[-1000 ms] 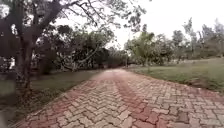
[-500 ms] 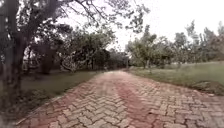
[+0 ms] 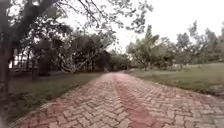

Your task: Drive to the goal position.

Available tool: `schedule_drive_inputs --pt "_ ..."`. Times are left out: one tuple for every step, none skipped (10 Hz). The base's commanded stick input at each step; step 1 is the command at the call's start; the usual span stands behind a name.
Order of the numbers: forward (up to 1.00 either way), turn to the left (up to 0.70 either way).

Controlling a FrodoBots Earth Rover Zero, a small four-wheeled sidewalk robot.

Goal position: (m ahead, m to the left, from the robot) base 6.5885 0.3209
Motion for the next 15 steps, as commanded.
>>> schedule_drive_inputs --pt "0.7 0.01" --pt "0.7 0.01" --pt "0.7 0.01" --pt "0.7 0.01" --pt "0.7 0.01" --pt "0.7 0.01" --pt "0.7 0.01" --pt "0.7 0.01" --pt "0.7 0.01" --pt "0.7 0.01" --pt "0.7 0.01" --pt "0.7 0.01" --pt "0.7 0.01" --pt "0.7 0.01" --pt "0.7 0.01"
